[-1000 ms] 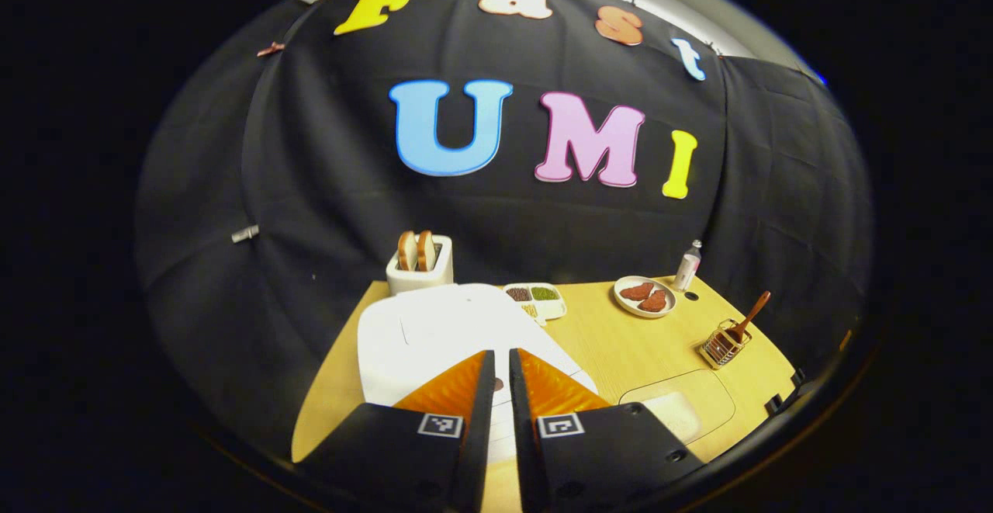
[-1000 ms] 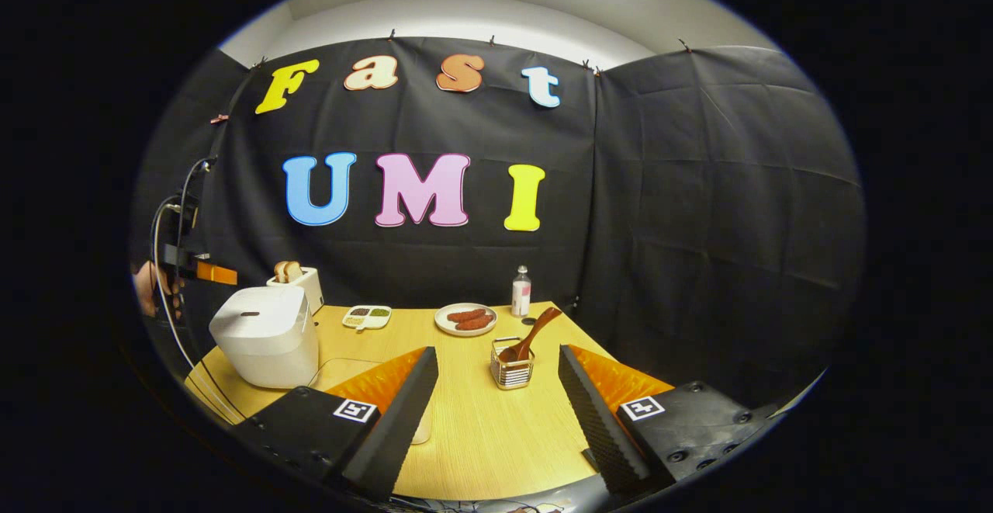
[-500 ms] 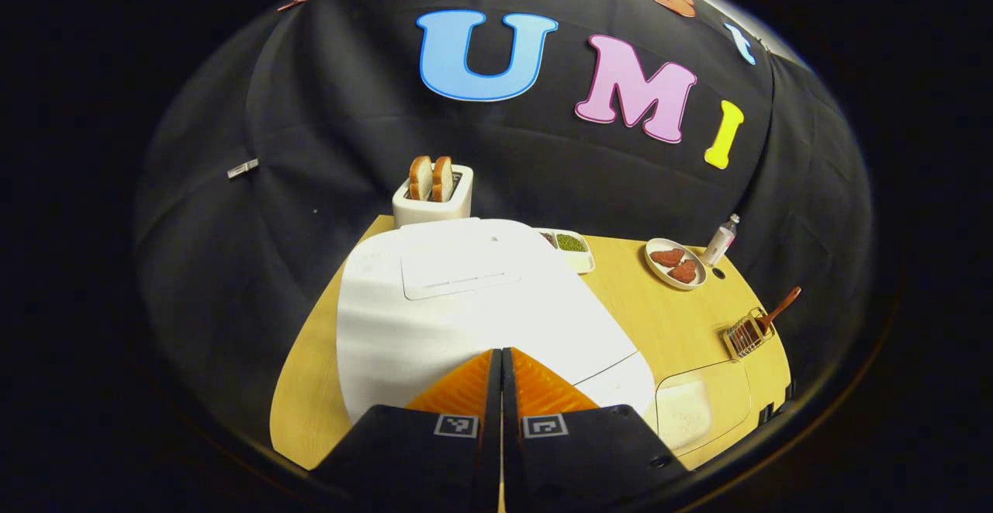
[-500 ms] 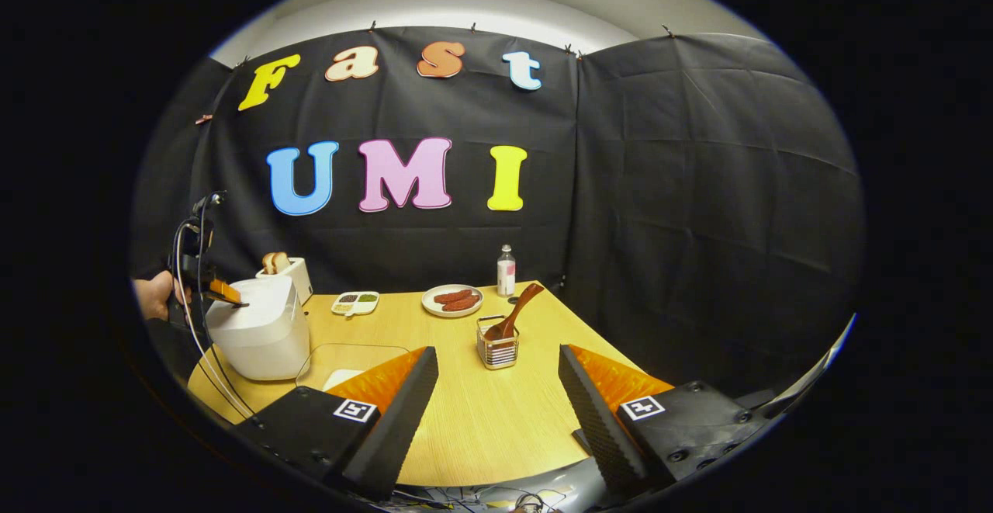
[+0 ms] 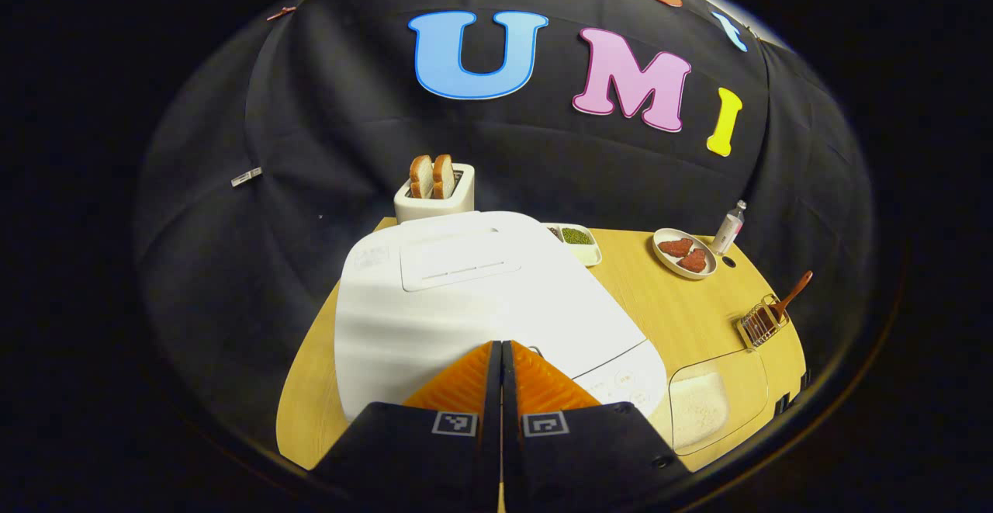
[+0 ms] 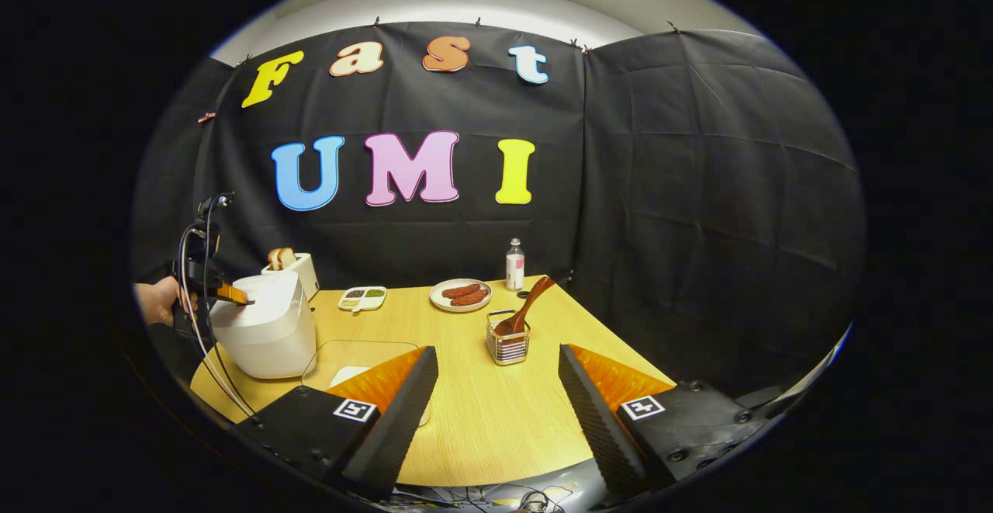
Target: Close the left gripper, press the button to open the rice cooker; take a wooden spoon from the chopstick holder with the right hand, scoop a spoonful of rice and pour it into the rice cooker, then put the wooden spoon back into the chopstick holder.
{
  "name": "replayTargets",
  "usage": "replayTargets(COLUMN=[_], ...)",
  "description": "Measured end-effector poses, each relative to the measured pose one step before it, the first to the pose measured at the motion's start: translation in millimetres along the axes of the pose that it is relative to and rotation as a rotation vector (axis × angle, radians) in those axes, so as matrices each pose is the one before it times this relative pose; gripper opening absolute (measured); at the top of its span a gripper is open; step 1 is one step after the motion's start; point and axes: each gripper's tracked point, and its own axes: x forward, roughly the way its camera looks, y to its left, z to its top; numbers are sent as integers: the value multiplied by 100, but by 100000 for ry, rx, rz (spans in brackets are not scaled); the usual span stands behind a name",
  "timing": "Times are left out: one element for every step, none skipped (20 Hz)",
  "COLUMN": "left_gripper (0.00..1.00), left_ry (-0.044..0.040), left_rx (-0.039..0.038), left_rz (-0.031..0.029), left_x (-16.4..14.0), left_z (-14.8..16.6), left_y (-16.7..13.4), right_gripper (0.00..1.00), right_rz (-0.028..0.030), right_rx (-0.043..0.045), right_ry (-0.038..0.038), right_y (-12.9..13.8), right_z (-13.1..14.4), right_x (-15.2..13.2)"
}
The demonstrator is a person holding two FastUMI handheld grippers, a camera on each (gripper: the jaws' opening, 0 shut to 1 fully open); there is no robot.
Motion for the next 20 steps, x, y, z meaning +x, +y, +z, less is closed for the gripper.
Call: replayTargets(left_gripper=[8,11,7,7,7,7,7,7,7,7,7,7,8,8,8,9,9,9,9,9], left_ry=[-79,-728,-1980,-3513,-4097,-4978,-4497,-4252,-4783,-4264,-3904,-3597,-3869,-3117,-2231,-1934,-1146,-406,-256,108], left_rx=[147,642,719,992,1459,1710,1764,2105,2810,2493,2182,1560,1049,-523,-1876,-2839,-3103,-2558,-1665,-852], left_rz=[-156,-106,33,386,-121,129,648,952,912,-663,-1132,-475,-234,193,-134,-59,-143,243,559,654], left_x=[1,-135,-367,-449,-617,-612,-829,-780,-942,-764,-1121,-923,-1164,-1283,-1218,-1264,-1174,-1083,-931,-865], left_z=[79,258,554,925,1294,1584,1682,1456,1762,1314,1411,847,870,695,412,227,-226,-322,-484,-450], left_y=[-10,-44,-55,-7,-62,-85,-77,43,-4,-390,-629,-273,-350,-272,-396,-477,-431,-355,-180,-133], right_gripper=[98,98,98,98,98,98,98,98,98,98,98,98,98,98,98,98,98,98,98,98], right_rz=[218,224,235,299,23,91,367,513,410,234,198,27,742,585,68,300,415,519,234,207], right_rx=[216,-143,-402,-560,-680,-406,101,301,129,-293,-858,-381,415,534,548,735,817,487,-74,-306], right_ry=[-107,-7,80,-180,-232,-206,-189,-146,-291,-373,-843,-668,-667,-689,-389,181,272,-68,-199,-90], right_y=[142,137,102,124,31,59,144,210,209,115,134,26,193,238,-73,-33,13,12,-191,-193], right_z=[-25,18,-135,0,-68,50,70,104,67,73,197,223,185,340,211,85,146,194,294,301], right_x=[-140,-111,-102,-247,-128,-116,-20,33,105,103,108,281,311,439,556,637,641,565,746,722])
